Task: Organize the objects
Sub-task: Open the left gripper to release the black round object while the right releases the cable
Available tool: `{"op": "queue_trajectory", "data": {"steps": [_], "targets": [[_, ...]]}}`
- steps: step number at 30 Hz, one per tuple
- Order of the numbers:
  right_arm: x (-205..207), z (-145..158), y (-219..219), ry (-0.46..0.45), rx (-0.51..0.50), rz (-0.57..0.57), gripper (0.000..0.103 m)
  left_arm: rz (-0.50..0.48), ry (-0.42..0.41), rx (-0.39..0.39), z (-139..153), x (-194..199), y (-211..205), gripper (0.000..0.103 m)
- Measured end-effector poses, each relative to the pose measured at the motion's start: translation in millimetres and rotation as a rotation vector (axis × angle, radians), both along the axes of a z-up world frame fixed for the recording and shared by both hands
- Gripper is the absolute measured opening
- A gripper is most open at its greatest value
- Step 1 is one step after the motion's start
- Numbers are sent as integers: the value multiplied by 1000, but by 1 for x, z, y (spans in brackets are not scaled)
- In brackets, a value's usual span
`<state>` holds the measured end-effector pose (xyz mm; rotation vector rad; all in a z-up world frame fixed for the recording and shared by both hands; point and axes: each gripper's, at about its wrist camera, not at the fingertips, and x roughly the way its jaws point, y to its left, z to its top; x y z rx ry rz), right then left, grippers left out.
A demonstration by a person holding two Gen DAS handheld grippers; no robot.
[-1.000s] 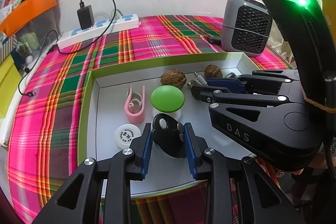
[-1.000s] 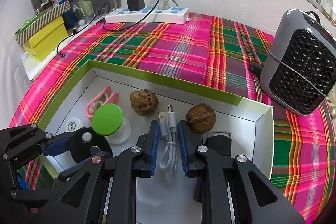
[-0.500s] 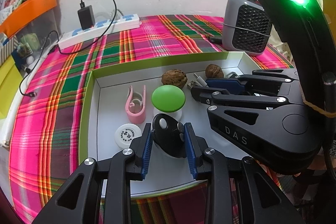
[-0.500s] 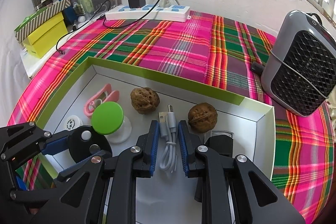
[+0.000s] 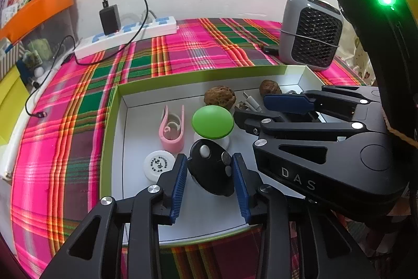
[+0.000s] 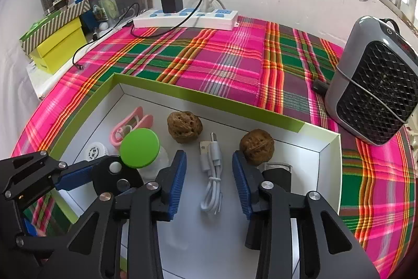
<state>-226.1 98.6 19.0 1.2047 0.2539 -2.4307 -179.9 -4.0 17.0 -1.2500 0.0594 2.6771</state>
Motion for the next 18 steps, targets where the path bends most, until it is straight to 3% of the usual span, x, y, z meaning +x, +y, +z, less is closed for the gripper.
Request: {"op": "queue_trajectory", "data": {"steps": [18], "targets": [[21,20,12,46,-34,-38,40,5,35,34,13,16,-4,39]]}}
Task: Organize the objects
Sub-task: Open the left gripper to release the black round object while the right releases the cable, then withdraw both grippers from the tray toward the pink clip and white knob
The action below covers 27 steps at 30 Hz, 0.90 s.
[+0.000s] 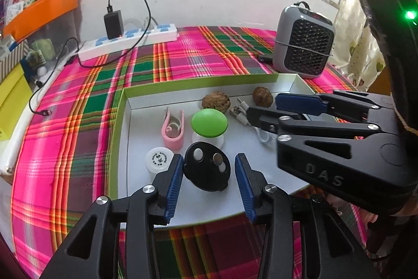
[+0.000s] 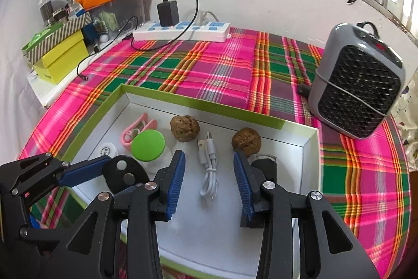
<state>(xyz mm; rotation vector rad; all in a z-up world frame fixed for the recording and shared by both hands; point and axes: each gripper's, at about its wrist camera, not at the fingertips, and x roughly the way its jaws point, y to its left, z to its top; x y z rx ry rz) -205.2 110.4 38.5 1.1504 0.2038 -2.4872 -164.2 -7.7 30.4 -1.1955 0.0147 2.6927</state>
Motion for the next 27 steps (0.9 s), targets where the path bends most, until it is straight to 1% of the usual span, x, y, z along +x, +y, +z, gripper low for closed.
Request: {"op": "queue_trajectory", "data": {"steps": [8,16,21,27], "targets": [[23,16,15,43,-31,-34,40,24,33,21,11,18,-8,39],[51,26,33,76,-53,-68,40,17,53,34,17,40,-10,39],[68,27,43,87,-64,-89,40,-21,60,45,18,51,-8,39],[91,22,54,91,-66,-118,40,-78,40,64,12,62,-1,39]]}}
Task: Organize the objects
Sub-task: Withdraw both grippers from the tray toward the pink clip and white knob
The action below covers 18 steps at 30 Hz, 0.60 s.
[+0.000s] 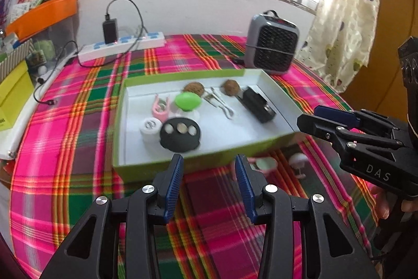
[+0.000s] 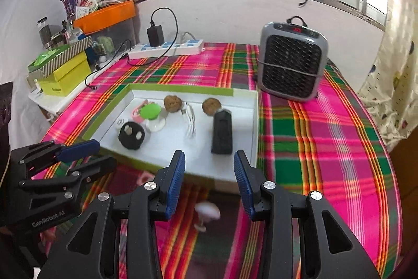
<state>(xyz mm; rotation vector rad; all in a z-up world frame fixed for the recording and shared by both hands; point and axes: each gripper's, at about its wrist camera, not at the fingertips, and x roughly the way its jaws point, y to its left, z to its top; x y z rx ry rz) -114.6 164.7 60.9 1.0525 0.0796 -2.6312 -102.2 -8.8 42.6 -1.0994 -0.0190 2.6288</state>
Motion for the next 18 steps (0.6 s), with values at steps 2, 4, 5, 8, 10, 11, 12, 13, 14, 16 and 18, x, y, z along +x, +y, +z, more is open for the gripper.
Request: {"op": "queue_trajectory", "data": {"steps": [2,4,5,8,10,11,12,13,14,16,18], "targets": [[7,-3,3,-6,-4,-4,41,-35,-18,20,-4,2,3,39],[13,-5,5,-3,6,-16,41,-72,-46,44,-9,2,6,39],[17,-7,6,3,15,-22,43,-70,-46,43,-11,3,8,39],[22,-14,7,-12,29,-24,50,-87,-41,48,-13,4,12,39],[22,-20,8,-27,35,-30,50,-102,-51,62,-14,2,13,39],[22,-23,8,-35,33,-35,50,-104,-58,63,-16,1,15,39],[22,-25,9,-43,29,-36,50,-108,-57,57,-17,0,17,39],[21,-28,9,-51,26,-34,50,-115,-57,50,-18,-1,19,39],[20,-31,9,-61,23,-32,50,-118,-60,45,-19,-2,21,39],[18,-36,8,-76,27,-33,51,-123,-74,32,-22,-3,24,39],[16,-40,6,-87,38,-34,51,-133,-76,22,-21,-2,27,39]]}}
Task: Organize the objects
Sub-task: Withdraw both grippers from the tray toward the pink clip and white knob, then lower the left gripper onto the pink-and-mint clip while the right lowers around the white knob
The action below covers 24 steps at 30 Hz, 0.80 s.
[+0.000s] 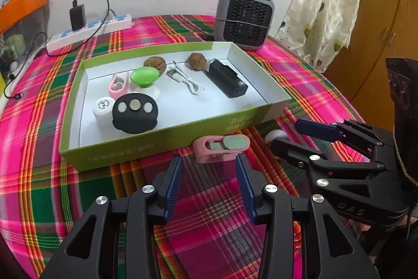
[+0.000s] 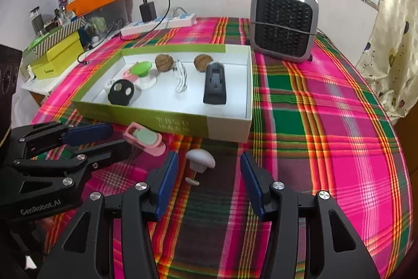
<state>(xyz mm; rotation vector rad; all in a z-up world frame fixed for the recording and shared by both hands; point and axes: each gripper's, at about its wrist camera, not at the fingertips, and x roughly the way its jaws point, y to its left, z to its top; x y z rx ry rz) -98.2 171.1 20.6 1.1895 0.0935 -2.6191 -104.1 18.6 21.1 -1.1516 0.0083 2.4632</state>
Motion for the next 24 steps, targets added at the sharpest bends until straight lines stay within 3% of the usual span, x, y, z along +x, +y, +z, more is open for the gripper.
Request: {"op": "queue_trajectory", "data": {"steps": [19,24], "targets": [[-7,-11,12,-40,64,-40,49,-146,11,-23,-1,12,27,39],[-6,-10,14,-36,64,-27,40,-84,79,-64,6,13,22,39]]}}
